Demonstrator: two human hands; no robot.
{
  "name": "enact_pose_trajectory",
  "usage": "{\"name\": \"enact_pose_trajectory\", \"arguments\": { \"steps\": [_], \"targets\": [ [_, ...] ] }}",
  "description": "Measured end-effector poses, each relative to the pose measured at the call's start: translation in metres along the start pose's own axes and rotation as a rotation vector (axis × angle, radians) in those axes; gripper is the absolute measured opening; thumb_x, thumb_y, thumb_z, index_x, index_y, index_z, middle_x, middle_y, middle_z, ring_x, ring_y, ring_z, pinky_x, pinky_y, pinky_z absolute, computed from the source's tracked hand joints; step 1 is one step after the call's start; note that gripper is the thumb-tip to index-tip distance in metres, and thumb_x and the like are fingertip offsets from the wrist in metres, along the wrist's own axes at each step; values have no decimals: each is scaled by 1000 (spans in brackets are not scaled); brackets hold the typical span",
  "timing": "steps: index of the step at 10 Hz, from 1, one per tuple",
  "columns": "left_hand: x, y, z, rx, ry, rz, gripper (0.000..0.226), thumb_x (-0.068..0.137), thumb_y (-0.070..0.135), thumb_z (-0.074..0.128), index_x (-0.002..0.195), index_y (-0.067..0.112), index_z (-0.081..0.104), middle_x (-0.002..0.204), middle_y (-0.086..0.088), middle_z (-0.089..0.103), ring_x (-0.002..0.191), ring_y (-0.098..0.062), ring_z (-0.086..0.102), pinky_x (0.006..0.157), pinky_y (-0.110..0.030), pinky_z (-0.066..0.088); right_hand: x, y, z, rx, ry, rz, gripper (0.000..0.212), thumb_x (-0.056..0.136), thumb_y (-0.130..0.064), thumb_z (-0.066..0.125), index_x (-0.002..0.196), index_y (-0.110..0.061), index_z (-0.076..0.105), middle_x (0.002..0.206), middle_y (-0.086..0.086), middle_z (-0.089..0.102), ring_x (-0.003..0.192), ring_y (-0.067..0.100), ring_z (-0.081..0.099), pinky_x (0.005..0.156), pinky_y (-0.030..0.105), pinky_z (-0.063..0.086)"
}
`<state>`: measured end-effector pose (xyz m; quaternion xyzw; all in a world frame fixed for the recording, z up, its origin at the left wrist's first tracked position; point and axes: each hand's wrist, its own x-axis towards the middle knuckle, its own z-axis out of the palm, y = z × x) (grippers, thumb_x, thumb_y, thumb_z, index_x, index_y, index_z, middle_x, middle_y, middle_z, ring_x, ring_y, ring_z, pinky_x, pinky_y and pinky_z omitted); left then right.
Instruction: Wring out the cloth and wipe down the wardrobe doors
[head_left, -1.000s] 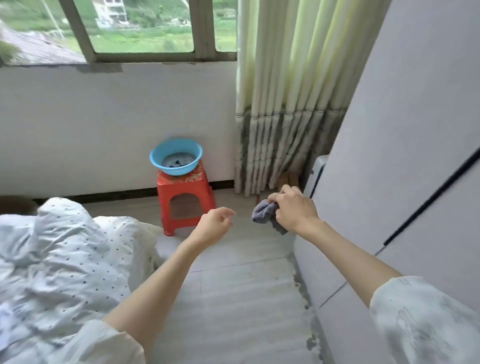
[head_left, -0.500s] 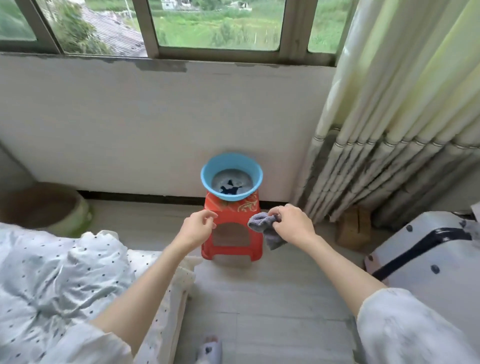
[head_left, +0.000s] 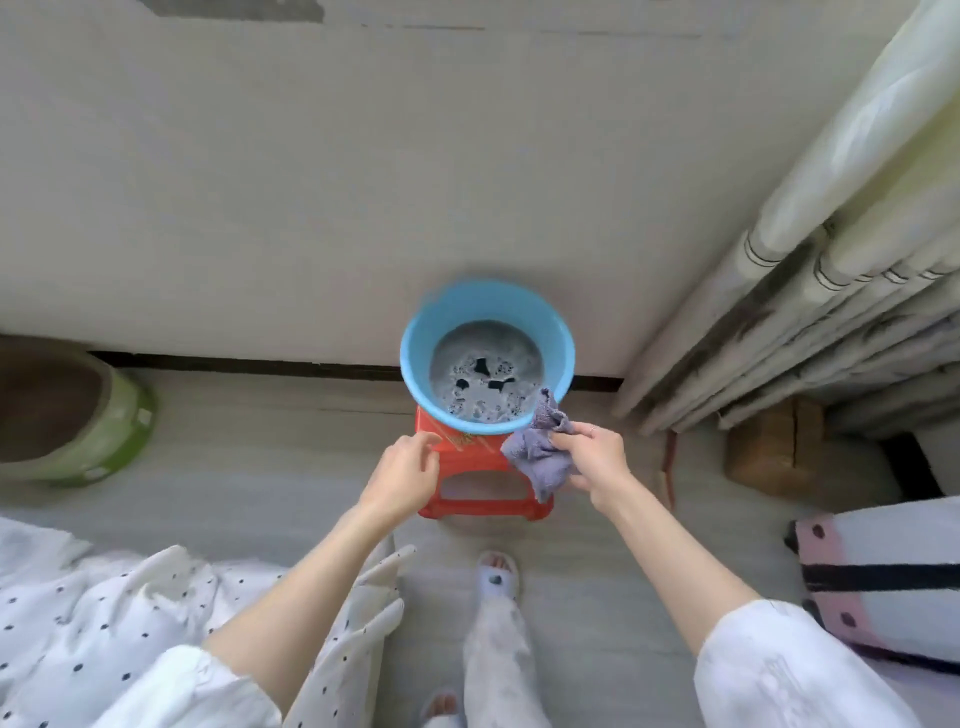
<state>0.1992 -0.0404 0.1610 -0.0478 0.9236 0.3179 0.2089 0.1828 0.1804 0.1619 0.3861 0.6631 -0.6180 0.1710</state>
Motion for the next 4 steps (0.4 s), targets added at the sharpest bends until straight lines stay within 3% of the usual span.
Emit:
{"name": "enact_pose_trajectory", "arguments": {
  "steps": [1, 2, 3, 4],
  "targets": [
    [47, -13, 20, 73, -15, 33, 32, 95, 13, 41, 123, 10, 57, 119, -13, 58, 116, -29, 50, 98, -36, 38, 62, -7, 31, 83, 7, 97, 9, 85, -4, 64, 87, -12, 61, 95, 10, 66, 76, 22, 63, 62, 34, 56],
    [88, -21, 32, 144, -5, 89, 34, 95, 13, 40, 123, 7, 58, 118, -14, 58, 114, -32, 49, 96, -39, 40, 112, -11, 61, 137, -4, 182, 15, 89, -3, 60, 81, -15, 55, 86, 5, 63, 68, 17, 62, 58, 34, 55],
    [129, -36, 51, 237, 36, 142, 53, 90, 31, 26, 120, 4, 60, 117, -18, 59, 112, -37, 52, 93, -43, 44, 152, -6, 84, 227, -38, 265, 7, 92, -3, 55, 96, -9, 56, 86, 8, 62, 72, 22, 62, 62, 32, 52],
    [164, -39, 67, 358, -37, 144, 53, 94, 35, 24, 133, 9, 49, 137, -20, 45, 133, -39, 34, 107, -51, 28, 172, 4, 89, 242, -28, 306, 12, 95, -1, 46, 106, -4, 49, 97, 14, 54, 98, 35, 61, 77, 35, 51]
  ]
}}
